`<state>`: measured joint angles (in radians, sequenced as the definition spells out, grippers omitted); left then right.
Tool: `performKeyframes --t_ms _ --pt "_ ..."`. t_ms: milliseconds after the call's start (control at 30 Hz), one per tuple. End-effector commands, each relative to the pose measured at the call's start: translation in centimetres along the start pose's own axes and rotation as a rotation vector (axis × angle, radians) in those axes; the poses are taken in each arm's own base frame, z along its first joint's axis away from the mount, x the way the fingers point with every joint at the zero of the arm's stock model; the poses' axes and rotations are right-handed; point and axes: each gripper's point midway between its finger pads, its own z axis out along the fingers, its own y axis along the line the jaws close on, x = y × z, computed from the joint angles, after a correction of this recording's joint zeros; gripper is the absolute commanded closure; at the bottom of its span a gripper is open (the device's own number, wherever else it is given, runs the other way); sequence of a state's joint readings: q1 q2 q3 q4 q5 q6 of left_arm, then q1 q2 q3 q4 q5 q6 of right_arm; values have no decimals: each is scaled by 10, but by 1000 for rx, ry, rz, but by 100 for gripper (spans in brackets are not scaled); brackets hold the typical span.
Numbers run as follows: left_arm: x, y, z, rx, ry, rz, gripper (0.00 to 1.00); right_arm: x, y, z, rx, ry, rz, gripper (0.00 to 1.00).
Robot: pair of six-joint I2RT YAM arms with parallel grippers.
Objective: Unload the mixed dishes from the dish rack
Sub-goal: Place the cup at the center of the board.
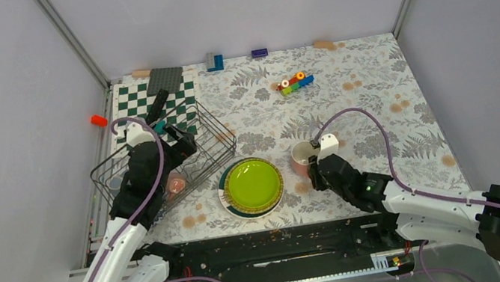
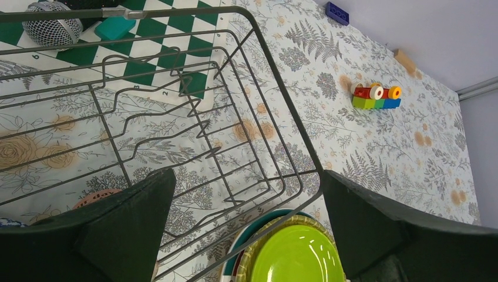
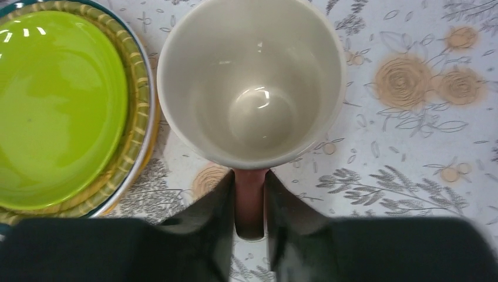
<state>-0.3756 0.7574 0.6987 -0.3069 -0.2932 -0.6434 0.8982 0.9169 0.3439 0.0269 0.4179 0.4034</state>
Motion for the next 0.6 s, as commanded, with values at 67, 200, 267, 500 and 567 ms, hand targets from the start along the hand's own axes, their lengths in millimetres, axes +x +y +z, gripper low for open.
performKeyframes --t_ms 67,200,267,500,567 --pt "-22 -8 -2 5 -55 5 1 -15 18 -5 -67 -45 32 52" --pt "-22 -5 -1 -15 -57 5 1 -20 15 -10 -65 -76 55 36" --pt "-21 -4 0 -19 -51 6 1 -25 14 -13 -65 -97 71 15" --pt "-19 9 2 -101 -45 -20 1 -56 -9 -27 19 -276 175 0" --pt "-16 12 2 -120 -33 -23 1 -72 -20 -34 56 -381 251 0"
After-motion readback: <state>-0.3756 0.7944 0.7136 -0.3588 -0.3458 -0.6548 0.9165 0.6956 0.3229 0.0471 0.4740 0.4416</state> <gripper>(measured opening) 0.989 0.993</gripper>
